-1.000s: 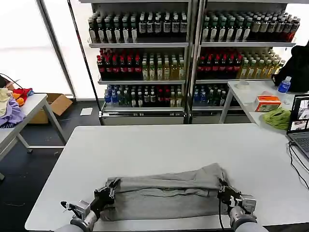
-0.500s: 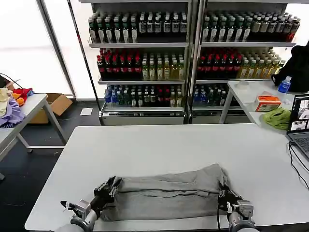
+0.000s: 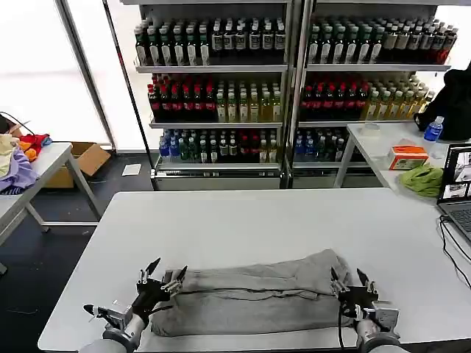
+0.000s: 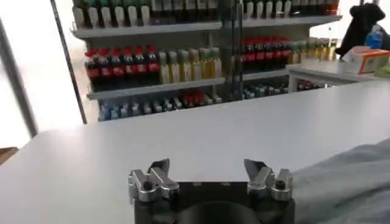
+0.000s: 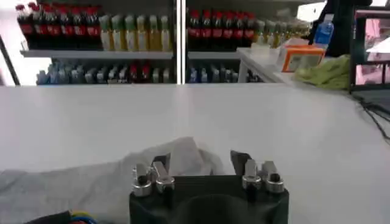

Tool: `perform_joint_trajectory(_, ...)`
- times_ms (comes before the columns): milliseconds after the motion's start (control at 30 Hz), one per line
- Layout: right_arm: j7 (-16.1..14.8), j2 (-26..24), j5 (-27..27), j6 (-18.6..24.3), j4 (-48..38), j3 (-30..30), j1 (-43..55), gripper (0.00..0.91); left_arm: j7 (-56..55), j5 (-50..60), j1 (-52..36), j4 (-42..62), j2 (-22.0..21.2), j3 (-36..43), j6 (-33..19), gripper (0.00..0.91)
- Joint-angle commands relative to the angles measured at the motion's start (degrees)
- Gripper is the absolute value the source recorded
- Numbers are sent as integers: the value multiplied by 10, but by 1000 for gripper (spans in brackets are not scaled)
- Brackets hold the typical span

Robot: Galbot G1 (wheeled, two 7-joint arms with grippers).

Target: Fold and organize the clothes.

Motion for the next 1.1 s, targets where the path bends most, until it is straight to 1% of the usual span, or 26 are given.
perform_joint_trajectory(33, 2, -3, 18, 2, 22, 23, 12, 907, -23, 0, 33, -14, -54, 0, 23, 907)
perform_joint_trajectory(500, 3, -18, 31, 0, 9, 4, 44, 907, -16, 18, 54, -2, -81, 3, 30, 907)
perform_joint_trajectory(533, 3, -17, 31, 0, 7, 2, 45, 907, -15, 18, 55, -2, -82, 4, 30, 867)
perform_joint_trajectory(567, 4, -17, 31, 1, 7, 1, 46, 907, -15, 19, 55, -1, -82, 4, 30, 766)
perform_joint_trajectory(633, 3, -18, 31, 2, 6, 0, 46, 907, -12, 20, 55, 5, -82, 3, 30, 655)
perform_joint_trajectory(667, 3, -19, 32, 2, 6, 1, 46, 907, -12, 20, 55, 6, -82, 2, 29, 262)
perform_joint_trajectory(700, 3, -20, 32, 3, 5, 2, 46, 907, -12, 19, 54, 8, -82, 2, 28, 121)
perform_joint_trajectory(733, 3, -21, 33, 3, 5, 4, 46, 907, -11, 18, 54, 8, -82, 2, 27, 30)
perform_joint_trajectory(767, 4, -22, 35, 3, 6, 6, 46, 907, -10, 18, 54, 8, -83, 2, 27, 10)
perform_joint_trajectory(1100, 6, -21, 36, 3, 4, 6, 49, 907, -3, 16, 52, 18, -83, 2, 9, 0)
